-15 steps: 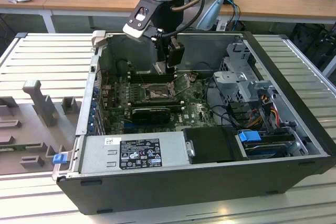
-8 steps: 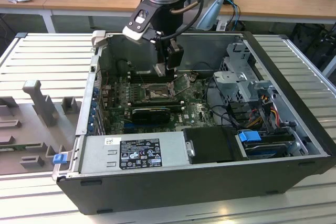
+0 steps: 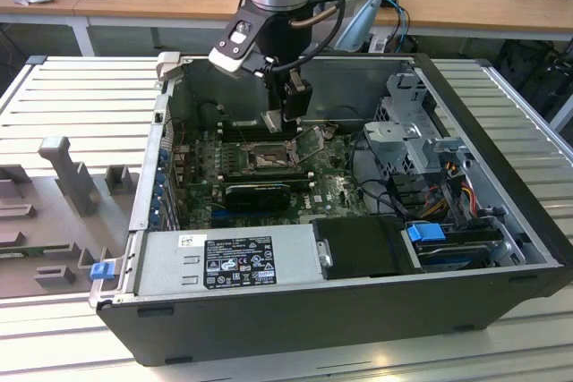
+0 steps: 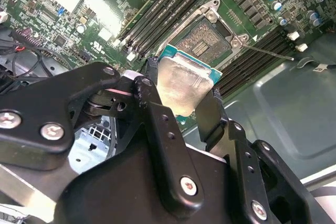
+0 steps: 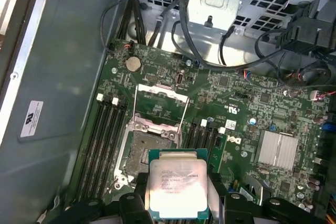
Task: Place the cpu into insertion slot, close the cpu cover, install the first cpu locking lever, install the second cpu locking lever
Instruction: 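Place the cpu into insertion slot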
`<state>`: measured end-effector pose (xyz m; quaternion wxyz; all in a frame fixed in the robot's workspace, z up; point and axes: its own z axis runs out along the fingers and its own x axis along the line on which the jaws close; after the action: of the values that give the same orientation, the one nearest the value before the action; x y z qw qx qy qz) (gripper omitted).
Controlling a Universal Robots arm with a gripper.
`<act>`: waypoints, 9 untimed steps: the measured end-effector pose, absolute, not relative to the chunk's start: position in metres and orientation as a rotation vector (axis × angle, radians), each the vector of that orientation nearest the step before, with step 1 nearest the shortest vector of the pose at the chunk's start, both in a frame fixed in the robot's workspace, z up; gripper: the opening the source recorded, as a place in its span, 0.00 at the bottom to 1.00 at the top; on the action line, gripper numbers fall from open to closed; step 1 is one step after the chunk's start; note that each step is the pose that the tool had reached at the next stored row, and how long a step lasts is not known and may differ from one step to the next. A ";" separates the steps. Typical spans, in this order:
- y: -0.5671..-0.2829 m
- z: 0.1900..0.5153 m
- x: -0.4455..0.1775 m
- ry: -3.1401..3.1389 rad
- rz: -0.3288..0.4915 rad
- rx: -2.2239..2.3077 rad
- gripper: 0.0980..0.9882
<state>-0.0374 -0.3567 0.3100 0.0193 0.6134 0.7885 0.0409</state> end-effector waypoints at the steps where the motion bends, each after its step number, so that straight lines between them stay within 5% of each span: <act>1: -0.357 0.308 -0.037 2.442 0.127 1.910 0.48; 9: -0.357 0.302 -0.037 2.270 0.121 2.102 0.48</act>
<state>-0.0374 -0.3567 0.3020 0.0227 0.6788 0.7330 0.0391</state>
